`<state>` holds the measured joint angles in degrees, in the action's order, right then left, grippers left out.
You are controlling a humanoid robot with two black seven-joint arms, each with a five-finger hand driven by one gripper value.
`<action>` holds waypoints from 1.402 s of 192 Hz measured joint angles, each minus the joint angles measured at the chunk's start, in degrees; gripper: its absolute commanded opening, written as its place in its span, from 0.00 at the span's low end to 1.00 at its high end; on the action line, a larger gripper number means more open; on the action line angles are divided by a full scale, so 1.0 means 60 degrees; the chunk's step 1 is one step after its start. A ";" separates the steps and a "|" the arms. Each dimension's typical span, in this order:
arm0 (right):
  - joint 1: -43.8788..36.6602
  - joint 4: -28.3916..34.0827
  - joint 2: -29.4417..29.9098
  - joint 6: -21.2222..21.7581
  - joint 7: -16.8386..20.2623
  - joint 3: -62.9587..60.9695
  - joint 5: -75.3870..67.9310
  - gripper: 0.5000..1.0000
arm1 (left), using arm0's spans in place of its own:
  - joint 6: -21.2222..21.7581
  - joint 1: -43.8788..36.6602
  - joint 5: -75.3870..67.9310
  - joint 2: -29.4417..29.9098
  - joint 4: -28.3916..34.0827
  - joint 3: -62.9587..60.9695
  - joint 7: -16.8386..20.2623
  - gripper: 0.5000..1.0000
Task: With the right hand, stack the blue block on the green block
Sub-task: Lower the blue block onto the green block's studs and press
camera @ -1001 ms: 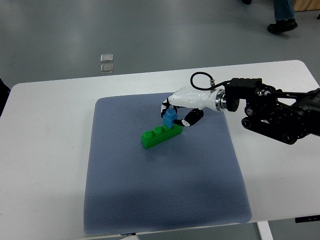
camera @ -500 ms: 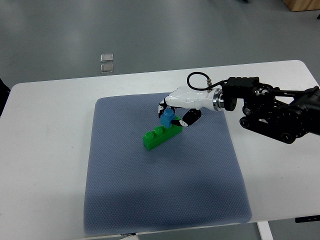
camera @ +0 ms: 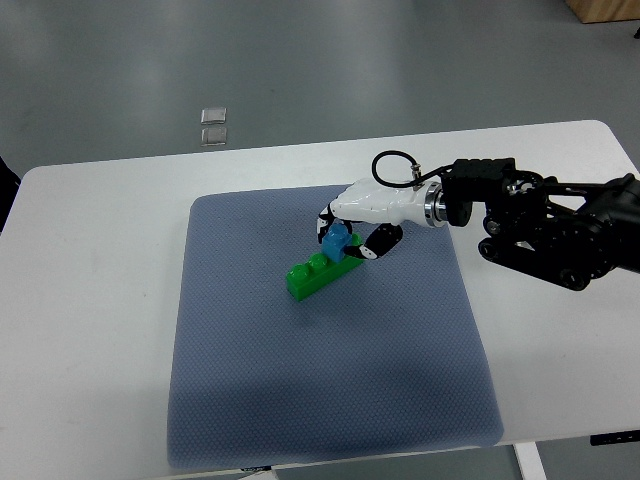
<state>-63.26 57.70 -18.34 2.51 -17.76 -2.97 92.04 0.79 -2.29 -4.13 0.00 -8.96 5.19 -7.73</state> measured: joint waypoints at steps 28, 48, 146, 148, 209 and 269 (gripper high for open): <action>0.0021 -0.0056 0.0035 -0.0022 0.0010 0.0038 0.0051 0.00 | 0.0000 -0.0001 0.0000 0.0000 0.0000 0.0000 0.0000 1.00; 0.0039 -0.0065 0.0050 -0.0023 0.0014 0.0041 0.0067 0.00 | 0.0000 -0.0001 0.0000 0.0000 0.0000 0.0000 0.0000 1.00; 0.0210 -0.0323 0.0271 -0.0094 0.0044 0.0057 0.0285 0.00 | 0.0000 -0.0006 0.0000 0.0000 0.0000 0.0000 0.0000 1.00; 0.0213 -0.0325 0.0271 -0.0094 0.0044 0.0057 0.0286 0.00 | 0.0000 -0.0006 0.0000 0.0000 0.0000 0.0000 0.0000 1.00; 0.0258 -0.0345 0.0317 -0.0105 0.0071 0.0057 0.0293 0.12 | 0.0000 0.0000 0.0000 0.0000 0.0000 0.0000 0.0000 1.00; 0.0239 -0.0345 0.0323 -0.0125 0.0089 0.0028 0.0204 0.42 | 0.0000 -0.0001 0.0000 0.0000 0.0000 0.0000 0.0000 1.00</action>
<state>-61.82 55.63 -16.41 1.76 -17.22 -2.80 93.26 0.79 -2.30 -4.13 0.00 -8.97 5.19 -7.73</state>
